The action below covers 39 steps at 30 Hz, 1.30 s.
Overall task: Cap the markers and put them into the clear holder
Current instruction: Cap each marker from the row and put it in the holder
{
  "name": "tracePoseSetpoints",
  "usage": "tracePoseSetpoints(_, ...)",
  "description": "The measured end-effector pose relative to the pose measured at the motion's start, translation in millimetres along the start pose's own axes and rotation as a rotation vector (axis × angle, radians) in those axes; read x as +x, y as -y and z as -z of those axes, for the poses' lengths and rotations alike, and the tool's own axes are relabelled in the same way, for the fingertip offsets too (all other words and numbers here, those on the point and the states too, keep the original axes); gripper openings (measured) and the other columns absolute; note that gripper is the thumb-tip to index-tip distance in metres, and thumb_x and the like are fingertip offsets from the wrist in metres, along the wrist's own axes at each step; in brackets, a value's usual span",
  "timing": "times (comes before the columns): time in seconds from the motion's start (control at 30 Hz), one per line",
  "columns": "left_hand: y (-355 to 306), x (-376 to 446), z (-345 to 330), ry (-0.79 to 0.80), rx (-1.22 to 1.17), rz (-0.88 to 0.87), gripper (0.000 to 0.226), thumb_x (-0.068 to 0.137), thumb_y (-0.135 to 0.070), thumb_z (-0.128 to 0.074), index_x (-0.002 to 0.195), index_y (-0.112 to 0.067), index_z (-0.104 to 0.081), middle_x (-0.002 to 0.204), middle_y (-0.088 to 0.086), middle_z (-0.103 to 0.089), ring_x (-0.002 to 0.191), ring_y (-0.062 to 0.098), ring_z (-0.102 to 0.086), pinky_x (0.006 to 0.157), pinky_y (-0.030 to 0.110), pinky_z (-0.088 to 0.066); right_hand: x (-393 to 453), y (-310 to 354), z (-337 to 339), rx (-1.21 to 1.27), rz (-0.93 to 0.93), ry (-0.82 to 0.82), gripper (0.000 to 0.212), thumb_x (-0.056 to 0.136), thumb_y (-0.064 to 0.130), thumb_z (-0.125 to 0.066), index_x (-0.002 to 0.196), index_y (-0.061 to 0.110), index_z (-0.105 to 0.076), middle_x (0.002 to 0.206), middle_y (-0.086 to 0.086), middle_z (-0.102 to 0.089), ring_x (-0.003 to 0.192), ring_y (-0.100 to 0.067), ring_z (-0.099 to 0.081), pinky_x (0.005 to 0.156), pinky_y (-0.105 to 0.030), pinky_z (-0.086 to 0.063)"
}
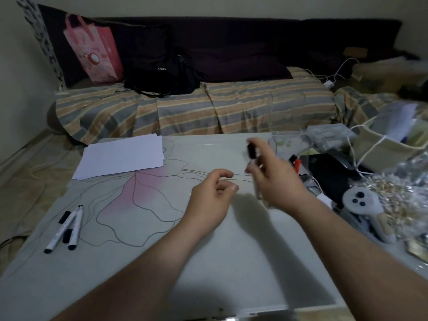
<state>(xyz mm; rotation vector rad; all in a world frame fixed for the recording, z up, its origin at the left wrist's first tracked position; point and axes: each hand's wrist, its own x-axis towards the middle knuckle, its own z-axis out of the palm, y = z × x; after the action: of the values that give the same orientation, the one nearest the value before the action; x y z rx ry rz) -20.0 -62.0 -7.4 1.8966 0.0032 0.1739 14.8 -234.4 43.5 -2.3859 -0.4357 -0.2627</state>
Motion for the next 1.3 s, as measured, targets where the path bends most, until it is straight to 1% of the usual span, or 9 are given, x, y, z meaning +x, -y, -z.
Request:
tracePoseSetpoints(0.13, -5, -4, -25, 0.139, 0.208, -0.116, 0.018, 0.093, -0.025, -0.063, 0.11, -0.032, -0.068, 0.093, -0.012, -0.072, 0.083, 0.001, -0.064, 0.083, 0.021, -0.051, 3, -31, 52, 0.09, -0.094, -0.402, 0.042, 0.101, 0.027, -0.058, 0.135, 0.045, -0.042, 0.103, 0.001, -0.068, 0.083, -0.019, -0.069, 0.073, -0.049, -0.061)
tracePoseSetpoints(0.23, -5, -3, -40, 0.218, 0.32, -0.188, 0.023, 0.094, -0.027, -0.059, 0.115, -0.032, -0.066, 0.099, -0.014, -0.071, 0.089, 0.001, -0.064, 0.087, 0.028, -0.052, 0, -55, 62, 0.042, -0.132, -0.499, 0.035, 0.101, 0.026, -0.059, 0.132, 0.037, -0.049, 0.101, 0.002, -0.068, 0.08, -0.014, -0.067, 0.075, -0.039, -0.058)
tracePoseSetpoints(0.43, 0, 4, -61, 0.261, 0.426, -0.28, 0.041, 0.095, -0.028, -0.059, 0.135, -0.036, -0.057, 0.126, -0.015, -0.061, 0.103, 0.004, -0.058, 0.093, 0.026, -0.049, 1, -90, 42, -0.119, -0.159, -0.241, 0.024, 0.096, 0.029, -0.066, 0.119, 0.028, -0.059, 0.096, 0.0, -0.071, 0.083, -0.017, -0.065, 0.074, -0.031, -0.051)
tracePoseSetpoints(0.53, 1, 6, -65, 0.27, 0.426, -0.304, 0.043, 0.094, -0.026, -0.06, 0.136, -0.034, -0.056, 0.13, -0.013, -0.06, 0.105, 0.007, -0.057, 0.093, 0.024, -0.048, 2, -96, 35, -0.327, -0.13, -0.232, 0.021, 0.099, 0.036, -0.059, 0.116, 0.026, -0.064, 0.098, -0.004, -0.071, 0.1, -0.03, -0.056, 0.082, -0.042, -0.047)
tracePoseSetpoints(0.73, 12, 8, -60, 0.28, 0.473, -0.31, 0.038, 0.094, -0.024, -0.059, 0.13, -0.034, -0.061, 0.125, -0.015, -0.061, 0.11, 0.005, -0.055, 0.096, 0.022, -0.043, 5, -99, 32, -0.576, -0.237, -0.069, 0.029, 0.101, 0.036, -0.048, 0.121, 0.034, -0.069, 0.125, 0.007, -0.061, 0.107, -0.027, -0.036, 0.078, -0.039, -0.03)
tracePoseSetpoints(0.9, 18, 8, -37, 0.289, 0.534, -0.292, 0.036, 0.095, -0.026, -0.057, 0.129, -0.037, -0.059, 0.115, -0.018, -0.064, 0.109, 0.007, -0.055, 0.098, 0.028, -0.045, 4, -73, 23, -0.516, -0.181, -0.187, 0.04, 0.095, 0.023, -0.055, 0.134, 0.026, -0.062, 0.132, -0.001, -0.056, 0.114, -0.033, -0.041, 0.087, -0.044, -0.038)
tracePoseSetpoints(1.0, 26, 7, -3, 0.263, 0.603, -0.248, 0.034, 0.094, -0.029, -0.06, 0.126, -0.038, -0.062, 0.111, -0.019, -0.066, 0.104, 0.009, -0.055, 0.097, 0.031, -0.046, 6, -38, -3, -0.418, -0.06, -0.175, 0.035, 0.095, 0.025, -0.053, 0.127, 0.026, -0.067, 0.126, -0.001, -0.06, 0.115, -0.03, -0.047, 0.093, -0.049, -0.043)
tracePoseSetpoints(1.13, 43, 6, 69, 0.16, 0.705, -0.107, 0.029, 0.093, -0.027, -0.06, 0.119, -0.034, -0.069, 0.111, -0.015, -0.068, 0.099, 0.01, -0.058, 0.092, 0.03, -0.049, 0, 7, -67, -0.3, 0.101, 0.086, 0.034, 0.091, 0.023, -0.056, 0.122, 0.025, -0.07, 0.121, -0.002, -0.062, 0.113, -0.029, -0.055, 0.098, -0.043, -0.047)
tracePoseSetpoints(1.3, 89, -10, 190, -0.054, 0.838, 0.141, 0.034, 0.09, -0.011, -0.059, 0.114, -0.029, -0.074, 0.12, -0.001, -0.07, 0.099, 0.018, -0.067, 0.091, 0.028, -0.05, -5, 59, -138, -0.186, 0.192, 0.324, 0.036, 0.094, 0.022, -0.05, 0.126, 0.029, -0.066, 0.13, 0.002, -0.056, 0.122, -0.025, -0.051, 0.096, -0.04, -0.05)
